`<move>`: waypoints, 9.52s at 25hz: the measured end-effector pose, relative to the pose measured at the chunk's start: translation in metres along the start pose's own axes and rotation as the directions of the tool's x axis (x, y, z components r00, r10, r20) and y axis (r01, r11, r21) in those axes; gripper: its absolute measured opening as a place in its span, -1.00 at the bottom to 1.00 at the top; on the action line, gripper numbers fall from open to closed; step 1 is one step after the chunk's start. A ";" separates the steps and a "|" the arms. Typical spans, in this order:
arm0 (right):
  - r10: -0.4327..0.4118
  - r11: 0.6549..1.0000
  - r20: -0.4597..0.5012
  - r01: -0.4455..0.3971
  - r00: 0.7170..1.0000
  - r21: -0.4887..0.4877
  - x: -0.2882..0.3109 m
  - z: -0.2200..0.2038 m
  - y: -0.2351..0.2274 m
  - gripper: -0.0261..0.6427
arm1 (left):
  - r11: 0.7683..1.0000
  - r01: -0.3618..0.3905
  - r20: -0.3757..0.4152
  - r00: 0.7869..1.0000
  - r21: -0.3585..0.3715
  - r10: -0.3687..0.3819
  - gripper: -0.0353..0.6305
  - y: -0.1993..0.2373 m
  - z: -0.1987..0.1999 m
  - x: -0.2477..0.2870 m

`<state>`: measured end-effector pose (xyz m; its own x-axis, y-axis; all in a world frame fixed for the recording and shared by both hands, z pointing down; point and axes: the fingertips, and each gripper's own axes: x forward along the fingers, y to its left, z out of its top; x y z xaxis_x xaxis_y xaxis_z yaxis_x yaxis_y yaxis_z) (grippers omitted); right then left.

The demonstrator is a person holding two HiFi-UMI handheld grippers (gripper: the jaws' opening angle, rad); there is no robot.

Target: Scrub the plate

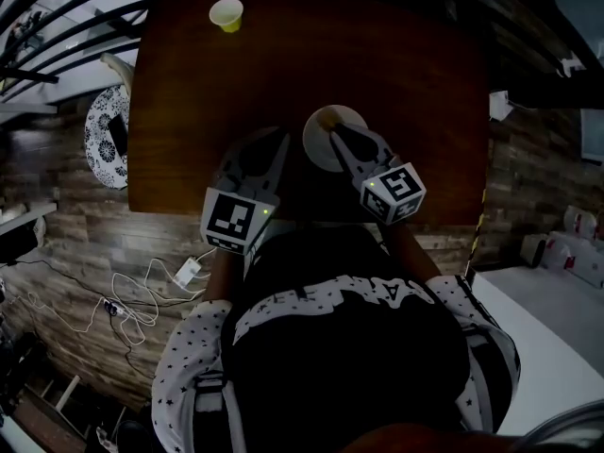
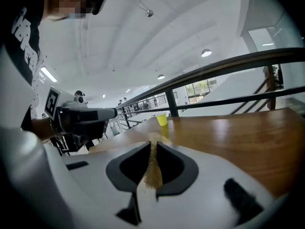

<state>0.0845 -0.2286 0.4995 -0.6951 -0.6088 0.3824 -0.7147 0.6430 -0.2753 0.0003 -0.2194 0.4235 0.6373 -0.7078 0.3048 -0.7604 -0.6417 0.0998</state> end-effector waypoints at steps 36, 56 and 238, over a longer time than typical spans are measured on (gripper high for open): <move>0.069 0.992 -0.241 -0.092 0.968 -0.089 0.031 -0.066 0.022 -0.78 | 0.993 -0.117 -0.035 0.993 -0.003 0.117 -0.85 0.003 -0.017 -0.029; 0.104 0.989 -0.264 -0.127 0.959 -0.071 0.009 -0.081 0.052 -0.78 | 0.997 -0.071 -0.020 0.997 0.020 0.072 -0.85 -0.014 -0.013 -0.032; 0.047 0.993 -0.166 -0.064 0.985 -0.102 0.012 -0.034 -0.024 -0.78 | 0.992 -0.127 -0.075 0.989 -0.001 0.127 -0.85 -0.006 -0.014 -0.028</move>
<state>0.0965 -0.2353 0.5409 -0.7051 -0.4926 0.5101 -0.6568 0.7248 -0.2079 -0.0146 -0.1921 0.4277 0.5247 -0.7593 0.3849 -0.8354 -0.5463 0.0611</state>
